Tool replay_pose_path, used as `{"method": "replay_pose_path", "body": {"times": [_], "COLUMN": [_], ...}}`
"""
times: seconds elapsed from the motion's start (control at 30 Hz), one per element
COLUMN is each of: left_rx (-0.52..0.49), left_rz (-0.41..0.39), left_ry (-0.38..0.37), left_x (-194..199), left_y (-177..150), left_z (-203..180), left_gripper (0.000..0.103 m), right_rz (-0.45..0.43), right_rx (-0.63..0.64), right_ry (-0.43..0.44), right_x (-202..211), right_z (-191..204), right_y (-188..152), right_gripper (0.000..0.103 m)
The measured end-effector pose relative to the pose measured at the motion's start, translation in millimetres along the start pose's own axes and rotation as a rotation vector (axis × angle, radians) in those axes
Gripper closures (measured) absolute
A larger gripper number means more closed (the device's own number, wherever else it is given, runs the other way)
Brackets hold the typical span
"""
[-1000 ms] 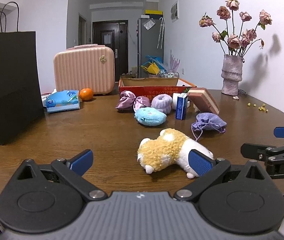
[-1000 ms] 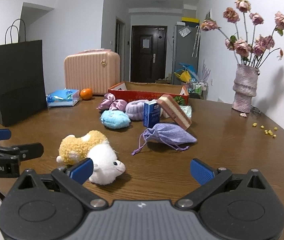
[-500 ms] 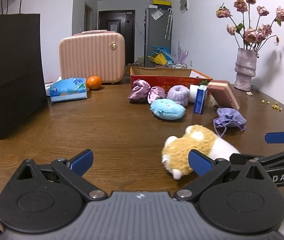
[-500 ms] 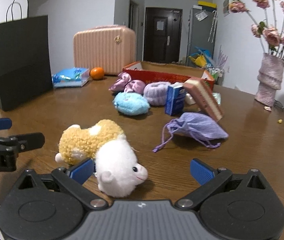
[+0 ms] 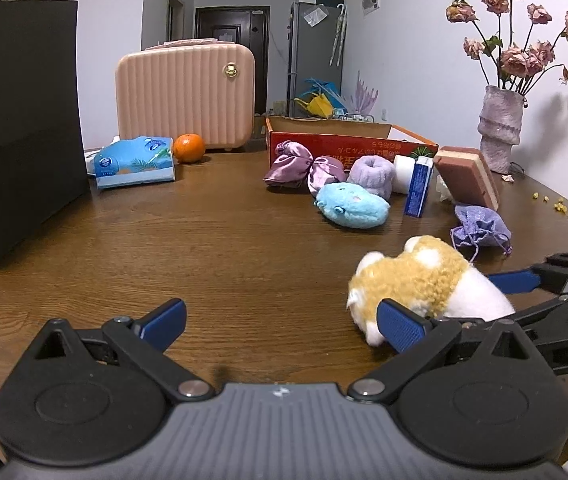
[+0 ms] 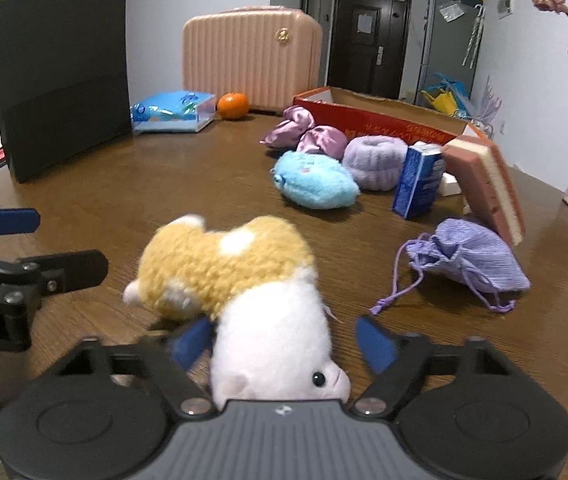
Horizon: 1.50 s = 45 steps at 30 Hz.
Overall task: Organize soft objects
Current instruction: 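Reach the right gripper to the yellow-and-white plush toy and close on it, then grasp the purple drawstring pouch with the left gripper while the right gripper lifts the plush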
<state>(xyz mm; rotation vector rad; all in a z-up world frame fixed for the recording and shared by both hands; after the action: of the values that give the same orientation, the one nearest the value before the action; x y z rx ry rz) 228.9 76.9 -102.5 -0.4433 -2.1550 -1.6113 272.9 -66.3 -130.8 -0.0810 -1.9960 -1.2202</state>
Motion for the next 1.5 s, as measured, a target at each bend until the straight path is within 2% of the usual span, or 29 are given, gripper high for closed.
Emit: {"method": "replay_pose_path", "body": {"times": [0.03,0.6,1.03,1.5], "left_rx": [0.001,-0.005,-0.009,-0.047], "left_rz": [-0.001,-0.002,0.006,0.025], "left_ry": [-0.001,0.000,-0.043,-0.072], "left_x": [-0.9,-13.3,-29.7,-60.6], "left_y": [0.3,16.1,30.5,41.8], "left_z": [1.0,-13.9,-56.5,-112.5], "left_gripper": [0.000,0.000,0.000,0.000], "right_rz": [0.004,-0.073,-0.133,-0.158], "right_rx": [0.001,-0.054,-0.101,-0.145], "right_ry": [0.006,-0.028,-0.110,-0.200], "right_x": [-1.9,12.8,34.7,45.3], "right_z": [0.8,-34.0,-94.1,-164.8], "right_y": [0.0,6.3,2.6,-14.1], "right_gripper": [0.053,0.056,0.056,0.056]}}
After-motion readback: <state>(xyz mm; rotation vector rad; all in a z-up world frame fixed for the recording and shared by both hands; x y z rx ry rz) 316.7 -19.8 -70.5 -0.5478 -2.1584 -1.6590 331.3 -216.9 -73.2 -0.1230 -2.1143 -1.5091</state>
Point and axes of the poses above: each gripper's, at about its wrist camera, not at the fingertips, and x roughly against the way its jaws point, z to its left, y to its top, the point moved 10 cm from there along -x, roughly the way its jaws point, and after that the axes turned 15 degrees about x, right-handed, at the moved point
